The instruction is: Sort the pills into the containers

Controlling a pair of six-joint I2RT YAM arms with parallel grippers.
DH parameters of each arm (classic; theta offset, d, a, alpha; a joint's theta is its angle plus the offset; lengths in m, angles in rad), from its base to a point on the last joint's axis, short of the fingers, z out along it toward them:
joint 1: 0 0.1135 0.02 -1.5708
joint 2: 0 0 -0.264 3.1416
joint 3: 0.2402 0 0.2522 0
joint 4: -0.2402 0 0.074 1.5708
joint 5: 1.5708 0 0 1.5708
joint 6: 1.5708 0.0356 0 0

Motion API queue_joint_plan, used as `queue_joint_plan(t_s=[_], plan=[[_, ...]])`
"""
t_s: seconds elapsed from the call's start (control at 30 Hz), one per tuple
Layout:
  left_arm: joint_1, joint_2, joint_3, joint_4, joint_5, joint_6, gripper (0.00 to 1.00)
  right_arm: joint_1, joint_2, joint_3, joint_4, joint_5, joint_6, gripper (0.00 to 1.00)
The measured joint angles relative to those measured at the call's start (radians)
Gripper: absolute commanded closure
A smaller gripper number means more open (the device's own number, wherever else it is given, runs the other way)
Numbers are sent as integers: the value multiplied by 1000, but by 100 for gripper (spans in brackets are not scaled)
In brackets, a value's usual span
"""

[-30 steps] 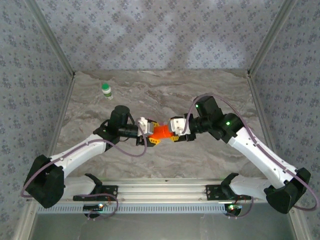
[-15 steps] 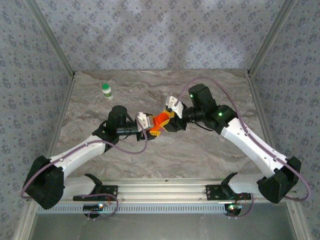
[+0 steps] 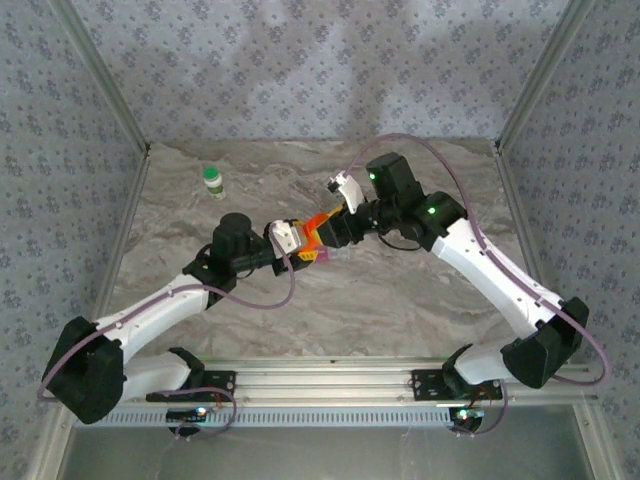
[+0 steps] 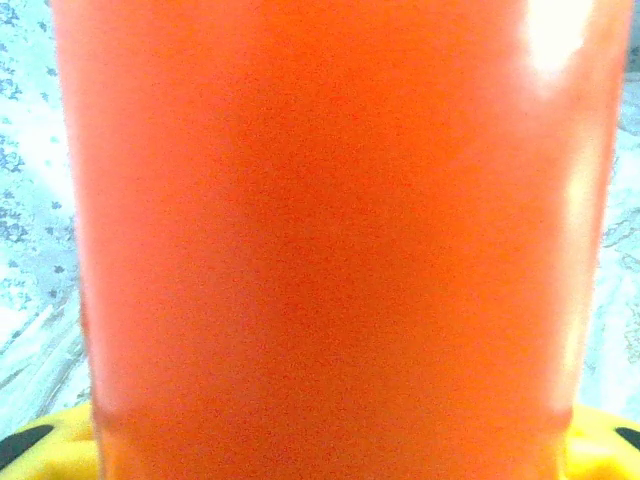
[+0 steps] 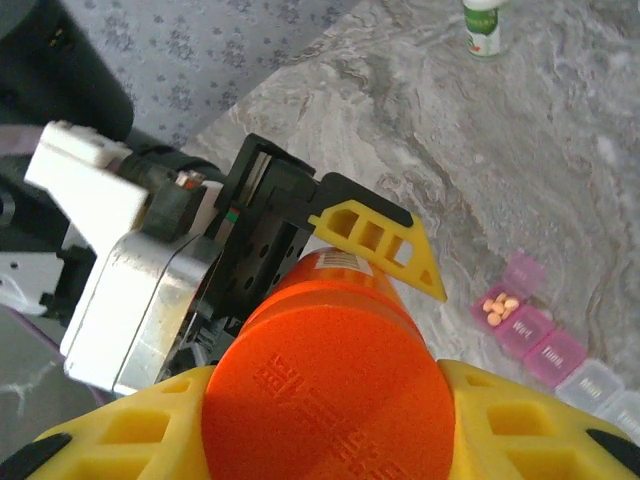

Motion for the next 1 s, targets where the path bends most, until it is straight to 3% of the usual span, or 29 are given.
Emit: queue_joint_plan(t_s=[0.4,0.53,1.0], plan=[[0,0,0,10,-89,2,100,36,2,-15,73,148,346,82],[0,2,0,14,-91,2,100,34,2,-15,76,156,382,70],[0,4,-7,55,-100,3,100,16,0,-15,89,143,408,55]])
